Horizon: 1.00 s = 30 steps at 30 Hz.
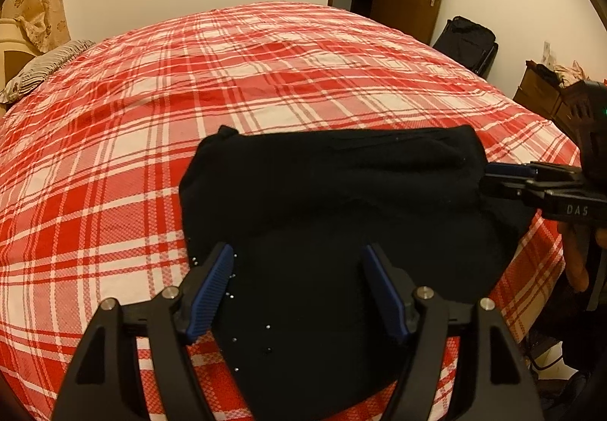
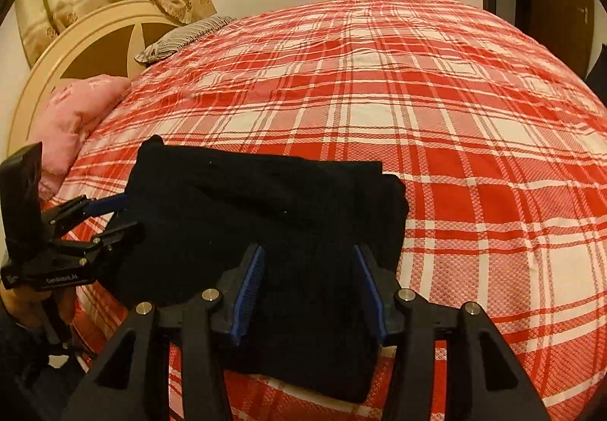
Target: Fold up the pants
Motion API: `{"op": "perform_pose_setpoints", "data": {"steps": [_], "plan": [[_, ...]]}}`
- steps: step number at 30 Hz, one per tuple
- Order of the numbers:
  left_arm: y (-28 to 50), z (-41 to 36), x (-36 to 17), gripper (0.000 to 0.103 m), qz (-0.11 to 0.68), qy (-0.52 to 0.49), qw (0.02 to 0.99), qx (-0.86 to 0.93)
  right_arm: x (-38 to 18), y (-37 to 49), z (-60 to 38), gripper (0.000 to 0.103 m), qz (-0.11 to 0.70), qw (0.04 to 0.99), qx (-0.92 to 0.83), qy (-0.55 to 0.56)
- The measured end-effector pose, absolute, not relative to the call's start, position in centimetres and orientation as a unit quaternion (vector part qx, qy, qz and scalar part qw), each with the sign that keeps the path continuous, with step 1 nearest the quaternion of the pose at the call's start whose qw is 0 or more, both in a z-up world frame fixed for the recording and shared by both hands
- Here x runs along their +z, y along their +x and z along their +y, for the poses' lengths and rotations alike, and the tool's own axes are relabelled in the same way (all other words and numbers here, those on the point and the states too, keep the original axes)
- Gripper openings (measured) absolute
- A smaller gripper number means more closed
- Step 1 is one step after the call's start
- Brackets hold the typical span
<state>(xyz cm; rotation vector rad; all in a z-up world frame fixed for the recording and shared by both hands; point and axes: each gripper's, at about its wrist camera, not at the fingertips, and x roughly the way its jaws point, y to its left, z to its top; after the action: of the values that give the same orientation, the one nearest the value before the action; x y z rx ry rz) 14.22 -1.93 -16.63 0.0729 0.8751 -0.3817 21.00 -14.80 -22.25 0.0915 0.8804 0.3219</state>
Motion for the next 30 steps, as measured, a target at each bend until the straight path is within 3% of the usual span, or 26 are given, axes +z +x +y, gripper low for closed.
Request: {"op": "perform_pose_setpoints", "data": {"steps": [10,13,30], "plan": [[13.7,-0.5,-16.4,0.08,0.416,0.024,0.893,-0.171,-23.1,19.0,-16.1,0.054,0.431,0.893,0.126,0.036],[13.9,-0.2,-17.1,0.082,0.421,0.024,0.892,-0.165,-24.4,19.5,-17.6,0.06,0.445,0.881,0.133,0.089],[16.4,2.8,-18.4,0.086,0.435,-0.046,0.883,-0.171,-24.5,21.4,-19.8,0.06,0.443,0.866,0.136,0.185]]}}
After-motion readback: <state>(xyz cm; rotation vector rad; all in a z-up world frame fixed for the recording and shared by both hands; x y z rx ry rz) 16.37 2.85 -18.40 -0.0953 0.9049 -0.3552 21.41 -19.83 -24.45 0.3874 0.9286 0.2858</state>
